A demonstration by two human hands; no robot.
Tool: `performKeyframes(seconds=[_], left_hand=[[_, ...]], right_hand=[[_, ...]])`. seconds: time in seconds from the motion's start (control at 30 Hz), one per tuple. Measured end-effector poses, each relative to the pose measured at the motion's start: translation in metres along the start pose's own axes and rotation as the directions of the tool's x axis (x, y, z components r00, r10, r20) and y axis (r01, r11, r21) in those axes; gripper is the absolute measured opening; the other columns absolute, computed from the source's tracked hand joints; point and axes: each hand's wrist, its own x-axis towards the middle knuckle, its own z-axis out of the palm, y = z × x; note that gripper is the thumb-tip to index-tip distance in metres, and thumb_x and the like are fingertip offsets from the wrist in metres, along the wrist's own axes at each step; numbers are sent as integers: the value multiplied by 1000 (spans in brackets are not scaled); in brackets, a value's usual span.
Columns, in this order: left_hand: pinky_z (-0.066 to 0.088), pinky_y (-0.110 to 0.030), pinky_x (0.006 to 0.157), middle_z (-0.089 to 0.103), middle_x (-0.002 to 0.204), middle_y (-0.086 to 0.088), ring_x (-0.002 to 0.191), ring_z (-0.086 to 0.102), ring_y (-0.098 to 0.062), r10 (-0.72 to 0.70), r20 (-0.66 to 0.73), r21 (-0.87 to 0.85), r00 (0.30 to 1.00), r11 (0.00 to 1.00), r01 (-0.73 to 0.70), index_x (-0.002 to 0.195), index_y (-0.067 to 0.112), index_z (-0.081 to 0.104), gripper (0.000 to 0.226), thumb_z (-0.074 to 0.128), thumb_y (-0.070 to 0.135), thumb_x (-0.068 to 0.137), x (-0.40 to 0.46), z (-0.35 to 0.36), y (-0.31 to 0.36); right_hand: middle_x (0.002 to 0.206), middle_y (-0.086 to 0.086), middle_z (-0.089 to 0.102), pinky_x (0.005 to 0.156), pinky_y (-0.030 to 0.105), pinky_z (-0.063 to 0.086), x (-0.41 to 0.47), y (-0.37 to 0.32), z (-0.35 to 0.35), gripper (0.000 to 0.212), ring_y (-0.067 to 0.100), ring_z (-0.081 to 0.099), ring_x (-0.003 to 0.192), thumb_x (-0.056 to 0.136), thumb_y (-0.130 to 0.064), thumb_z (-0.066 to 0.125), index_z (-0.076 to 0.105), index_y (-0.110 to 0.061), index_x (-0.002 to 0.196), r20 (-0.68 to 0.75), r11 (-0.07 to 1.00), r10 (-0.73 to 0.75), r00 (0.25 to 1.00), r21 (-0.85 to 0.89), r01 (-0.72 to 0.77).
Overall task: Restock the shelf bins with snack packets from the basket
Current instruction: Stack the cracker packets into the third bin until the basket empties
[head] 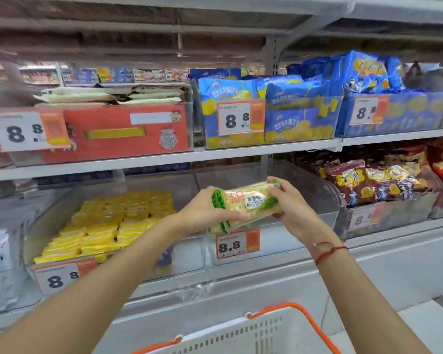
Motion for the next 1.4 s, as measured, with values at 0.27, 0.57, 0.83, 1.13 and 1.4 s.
performKeyframes(seconds=[0.27,0.57,0.83,1.13,1.4], left_hand=[[46,-33,88,55,127,4,108,56,-18,52,62,653,997,753,-80,136,24,38,76,73,53,75,79,-11,-12],[38,-33,81,63,105,0,87,53,-21,18,175,925,984,338,-170,115,20,51,56,61,61,79,96,18,-33],[47,-37,95,55,129,0,114,54,-24,-265,250,966,931,130,-222,140,21,43,63,54,55,88,106,18,-26],[47,-30,81,62,116,8,105,58,-18,-137,309,922,941,288,-260,122,31,59,47,64,56,82,102,8,-30],[42,-31,77,60,108,3,99,56,-20,-118,235,968,965,112,-222,119,23,60,32,61,37,90,101,21,-30]], right_hand=[[130,8,51,91,44,53,65,3,-27,65,20,62,103,81,-7,70,39,-21,137,249,971,-104,963,-186,153],[119,0,62,87,31,56,105,20,-41,51,17,65,104,78,-6,74,54,-20,123,506,829,243,827,-552,95],[128,1,51,75,21,49,119,47,-12,54,17,53,106,85,-20,70,51,-18,135,428,438,276,861,-853,284],[123,3,46,55,18,50,118,50,-5,48,17,59,89,81,-13,72,48,-24,122,377,392,289,880,-885,251],[109,1,48,61,21,53,117,43,-2,46,16,58,82,80,-16,74,50,-23,118,344,356,342,874,-909,218]])
